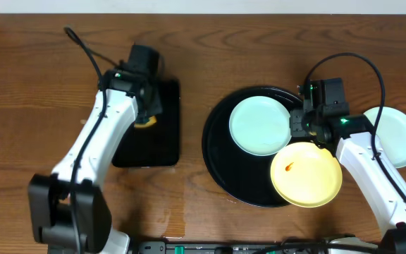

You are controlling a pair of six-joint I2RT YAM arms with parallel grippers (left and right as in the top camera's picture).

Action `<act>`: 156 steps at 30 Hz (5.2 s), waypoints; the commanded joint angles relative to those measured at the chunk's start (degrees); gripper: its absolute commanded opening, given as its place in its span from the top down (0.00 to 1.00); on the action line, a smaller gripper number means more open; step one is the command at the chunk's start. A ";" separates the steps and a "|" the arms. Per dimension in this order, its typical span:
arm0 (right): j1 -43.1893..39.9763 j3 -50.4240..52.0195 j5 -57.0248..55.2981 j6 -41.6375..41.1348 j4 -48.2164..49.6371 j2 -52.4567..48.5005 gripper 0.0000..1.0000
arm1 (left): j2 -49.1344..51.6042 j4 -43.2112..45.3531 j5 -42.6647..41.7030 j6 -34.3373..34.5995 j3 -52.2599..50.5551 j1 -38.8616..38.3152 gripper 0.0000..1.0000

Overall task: Clean dirty plates on tray and stack at the side
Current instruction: 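Return the sponge to the black tray with the left gripper, then tilt and lift the blue plate off the round tray with the right gripper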

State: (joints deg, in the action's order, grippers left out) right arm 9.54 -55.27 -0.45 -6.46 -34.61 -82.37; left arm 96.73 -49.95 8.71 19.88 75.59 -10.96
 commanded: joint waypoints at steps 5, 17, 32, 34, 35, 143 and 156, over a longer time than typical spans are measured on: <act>-0.26 0.04 2.64 1.40 2.38 -7.98 0.69 | 2.64 5.66 -3.56 -7.89 -6.34 3.78 0.85; -2.25 0.04 2.71 -3.63 6.97 -19.26 0.81 | 2.64 5.92 -3.58 -7.82 -6.75 3.78 0.26; -4.48 -1.07 3.41 -3.93 8.85 -17.40 0.99 | 2.64 5.95 -3.58 -7.82 -6.75 3.78 0.18; -4.20 -1.70 1.44 -1.75 8.85 -14.95 0.99 | 2.64 5.95 -3.58 -7.82 -6.75 3.78 0.18; -3.74 -1.97 -0.35 -0.42 8.70 -13.40 0.99 | 2.64 5.95 -3.58 -7.82 -6.75 3.78 0.18; 34.03 -2.12 -67.71 22.77 13.66 5.53 0.99 | 2.64 5.95 -3.58 -7.82 -6.75 3.78 0.18; 34.05 -2.12 -67.69 22.77 13.66 5.53 0.99 | 2.64 5.95 -3.58 -7.82 -6.75 3.78 0.17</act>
State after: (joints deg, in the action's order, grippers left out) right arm 42.74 -56.62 -66.30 16.12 -21.17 -77.73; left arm 100.07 -43.68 4.84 12.16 68.82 -7.27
